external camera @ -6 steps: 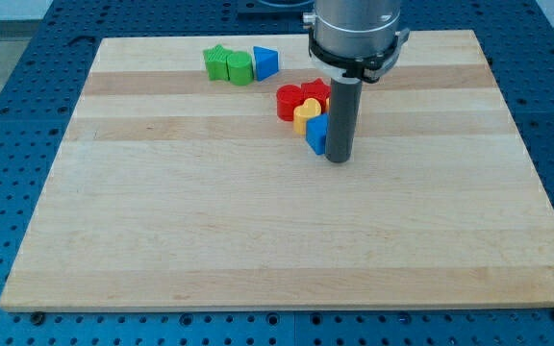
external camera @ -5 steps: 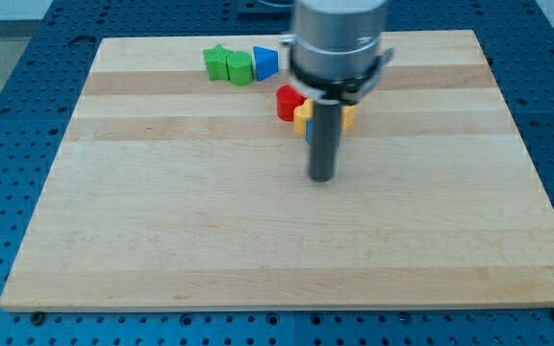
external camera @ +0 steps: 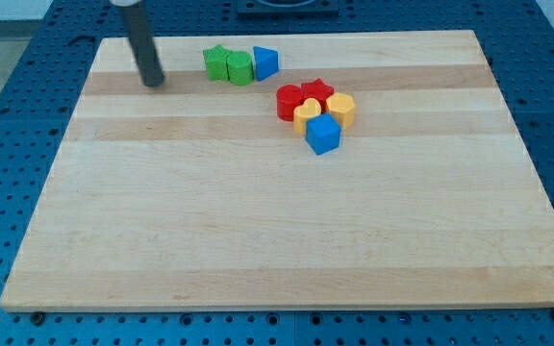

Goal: Push the green star towards center left

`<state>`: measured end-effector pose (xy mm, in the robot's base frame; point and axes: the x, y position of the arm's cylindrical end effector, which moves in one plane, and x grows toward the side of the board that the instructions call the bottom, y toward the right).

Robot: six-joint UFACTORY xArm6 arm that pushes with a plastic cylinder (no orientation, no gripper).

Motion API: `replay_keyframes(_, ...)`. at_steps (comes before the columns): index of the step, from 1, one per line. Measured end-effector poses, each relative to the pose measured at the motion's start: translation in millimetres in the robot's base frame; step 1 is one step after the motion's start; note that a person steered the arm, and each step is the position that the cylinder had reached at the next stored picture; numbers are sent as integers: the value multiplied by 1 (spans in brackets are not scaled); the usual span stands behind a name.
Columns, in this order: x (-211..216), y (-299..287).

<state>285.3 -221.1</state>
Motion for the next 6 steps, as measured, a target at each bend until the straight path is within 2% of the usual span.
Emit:
replay_keyframes(1, -37, -17)
replay_keyframes(2, -70, 21)
replay_keyframes(3, -71, 87)
replay_keyframes(4, -70, 122)
replay_keyframes(6, -17, 120)
